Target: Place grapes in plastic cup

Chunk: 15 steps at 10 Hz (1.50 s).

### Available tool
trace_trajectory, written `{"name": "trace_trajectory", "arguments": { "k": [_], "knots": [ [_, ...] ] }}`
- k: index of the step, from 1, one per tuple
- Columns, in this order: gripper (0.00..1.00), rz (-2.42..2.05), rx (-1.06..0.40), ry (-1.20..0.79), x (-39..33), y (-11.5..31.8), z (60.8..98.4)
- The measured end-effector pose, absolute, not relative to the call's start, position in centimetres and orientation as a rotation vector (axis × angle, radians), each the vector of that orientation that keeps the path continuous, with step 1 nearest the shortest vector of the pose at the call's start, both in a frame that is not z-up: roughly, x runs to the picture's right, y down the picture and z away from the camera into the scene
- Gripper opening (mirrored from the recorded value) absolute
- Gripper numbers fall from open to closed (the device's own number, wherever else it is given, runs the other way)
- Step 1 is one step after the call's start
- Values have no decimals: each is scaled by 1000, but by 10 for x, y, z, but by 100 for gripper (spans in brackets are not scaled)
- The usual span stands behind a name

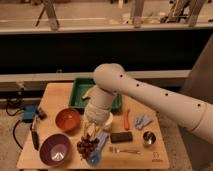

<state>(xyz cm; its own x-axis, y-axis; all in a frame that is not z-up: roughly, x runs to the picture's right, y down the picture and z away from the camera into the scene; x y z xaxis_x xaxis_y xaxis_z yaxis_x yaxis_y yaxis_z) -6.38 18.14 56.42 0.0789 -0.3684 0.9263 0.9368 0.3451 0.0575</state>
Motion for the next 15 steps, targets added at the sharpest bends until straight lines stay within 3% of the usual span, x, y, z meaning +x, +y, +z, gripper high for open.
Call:
{"name": "trace_trajectory", "arguments": {
  "k": [5,7,10,15],
  "knots": [
    [1,-1113,-681,-1083,-59,191,562],
    [9,-1098,-679,-1092,-57,191,563],
    [0,-1069,-678,-1083,-60,205,585],
    [0,-1028,-683,-1067,-58,219,609]
  ]
}}
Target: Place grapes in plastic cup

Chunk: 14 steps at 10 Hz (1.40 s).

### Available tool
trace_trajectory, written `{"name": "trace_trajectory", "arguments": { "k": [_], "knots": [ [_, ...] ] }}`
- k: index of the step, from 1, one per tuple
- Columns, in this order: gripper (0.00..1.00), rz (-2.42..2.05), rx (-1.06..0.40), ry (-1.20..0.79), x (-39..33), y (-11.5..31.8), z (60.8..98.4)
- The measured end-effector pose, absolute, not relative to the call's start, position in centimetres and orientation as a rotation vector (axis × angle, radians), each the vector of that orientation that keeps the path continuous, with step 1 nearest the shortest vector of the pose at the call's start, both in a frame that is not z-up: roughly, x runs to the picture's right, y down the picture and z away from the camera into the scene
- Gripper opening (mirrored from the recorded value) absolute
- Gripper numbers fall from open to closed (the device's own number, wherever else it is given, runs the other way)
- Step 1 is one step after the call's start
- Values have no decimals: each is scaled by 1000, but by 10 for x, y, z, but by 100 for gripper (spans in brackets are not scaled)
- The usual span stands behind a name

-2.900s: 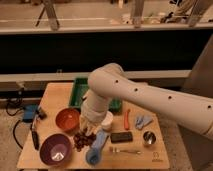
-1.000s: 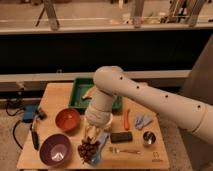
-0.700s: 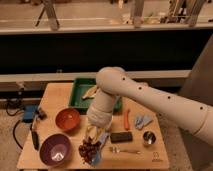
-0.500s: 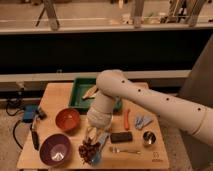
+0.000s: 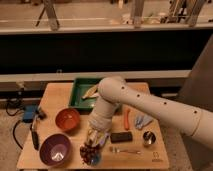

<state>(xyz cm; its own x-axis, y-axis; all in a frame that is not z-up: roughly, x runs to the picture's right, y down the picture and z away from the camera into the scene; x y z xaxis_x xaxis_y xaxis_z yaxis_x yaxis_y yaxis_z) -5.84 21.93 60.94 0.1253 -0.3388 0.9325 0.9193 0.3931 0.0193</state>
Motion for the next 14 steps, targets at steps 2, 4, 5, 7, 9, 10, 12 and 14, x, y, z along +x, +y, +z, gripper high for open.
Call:
{"name": "trace_trajectory", "arguments": {
  "k": [2,4,5,7,9,10,12,14],
  "knots": [
    [0,-1023,-684,-1061,-59,223,617],
    [0,-1015,-684,-1059,-59,225,621],
    [0,-1009,-681,-1055,-57,226,623],
    [0,-992,-675,-1045,-53,228,631],
    [0,-986,-671,-1042,-52,228,633],
    [0,-982,-668,-1039,-52,228,636],
    [0,-974,-663,-1032,-51,229,642],
    [0,-965,-656,-1025,-49,230,646]
  ]
}}
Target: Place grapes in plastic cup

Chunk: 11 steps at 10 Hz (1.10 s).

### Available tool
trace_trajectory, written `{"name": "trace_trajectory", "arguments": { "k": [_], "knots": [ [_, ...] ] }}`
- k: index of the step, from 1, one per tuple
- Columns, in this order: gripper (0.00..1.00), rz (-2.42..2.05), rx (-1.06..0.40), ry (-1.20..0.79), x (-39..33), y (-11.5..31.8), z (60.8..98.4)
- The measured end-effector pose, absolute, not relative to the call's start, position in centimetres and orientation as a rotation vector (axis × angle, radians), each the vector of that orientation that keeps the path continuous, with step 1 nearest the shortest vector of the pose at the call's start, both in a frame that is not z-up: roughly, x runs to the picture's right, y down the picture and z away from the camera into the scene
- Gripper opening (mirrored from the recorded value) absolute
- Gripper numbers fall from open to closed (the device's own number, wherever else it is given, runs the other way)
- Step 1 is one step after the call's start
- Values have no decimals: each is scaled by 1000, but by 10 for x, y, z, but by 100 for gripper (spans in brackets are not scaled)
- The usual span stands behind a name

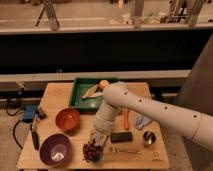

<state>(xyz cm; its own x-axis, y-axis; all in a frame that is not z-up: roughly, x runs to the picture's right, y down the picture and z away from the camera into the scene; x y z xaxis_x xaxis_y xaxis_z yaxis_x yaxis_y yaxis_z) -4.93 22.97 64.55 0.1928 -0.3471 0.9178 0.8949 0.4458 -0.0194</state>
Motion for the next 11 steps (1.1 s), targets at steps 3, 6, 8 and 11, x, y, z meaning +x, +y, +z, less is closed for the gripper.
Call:
{"name": "trace_trajectory", "arguments": {
  "k": [3,6,8,11],
  "knots": [
    [0,-958,-646,-1018,-47,229,649],
    [2,-951,-638,-1010,-45,230,654],
    [18,-943,-632,-1006,-44,230,656],
    [44,-926,-621,-995,-40,229,660]
  ]
}}
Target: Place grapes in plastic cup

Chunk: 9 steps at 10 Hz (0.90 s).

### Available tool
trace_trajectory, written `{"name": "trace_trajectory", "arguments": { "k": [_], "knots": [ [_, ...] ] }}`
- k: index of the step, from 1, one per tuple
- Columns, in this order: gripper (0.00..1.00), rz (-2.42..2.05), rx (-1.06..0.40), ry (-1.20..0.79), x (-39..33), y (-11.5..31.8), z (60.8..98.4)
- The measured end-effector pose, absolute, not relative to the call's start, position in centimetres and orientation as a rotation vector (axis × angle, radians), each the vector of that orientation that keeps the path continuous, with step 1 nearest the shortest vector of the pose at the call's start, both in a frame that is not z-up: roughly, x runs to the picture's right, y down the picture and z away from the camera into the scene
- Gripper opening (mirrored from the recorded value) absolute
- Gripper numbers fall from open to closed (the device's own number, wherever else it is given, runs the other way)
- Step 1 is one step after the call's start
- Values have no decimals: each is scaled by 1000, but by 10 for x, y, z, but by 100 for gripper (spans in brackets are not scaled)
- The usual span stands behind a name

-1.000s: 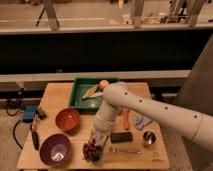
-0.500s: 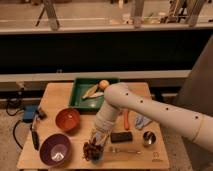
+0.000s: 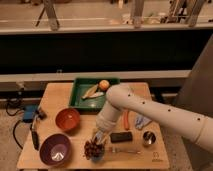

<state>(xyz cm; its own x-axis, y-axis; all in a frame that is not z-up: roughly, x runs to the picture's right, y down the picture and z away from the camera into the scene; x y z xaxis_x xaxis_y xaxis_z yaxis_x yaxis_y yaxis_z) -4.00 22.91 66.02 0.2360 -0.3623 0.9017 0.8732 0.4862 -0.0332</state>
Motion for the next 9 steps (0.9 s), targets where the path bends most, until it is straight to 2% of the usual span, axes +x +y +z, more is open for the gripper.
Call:
{"name": "trace_trajectory", "arguments": {
  "k": [2,4,5,6,9],
  "knots": [
    [47,-916,-615,-989,-37,229,662],
    [62,-909,-611,-984,-34,227,663],
    [74,-907,-607,-982,-32,227,663],
    [79,-906,-605,-981,-32,226,663],
    [80,-894,-599,-973,-28,224,665]
  ]
}}
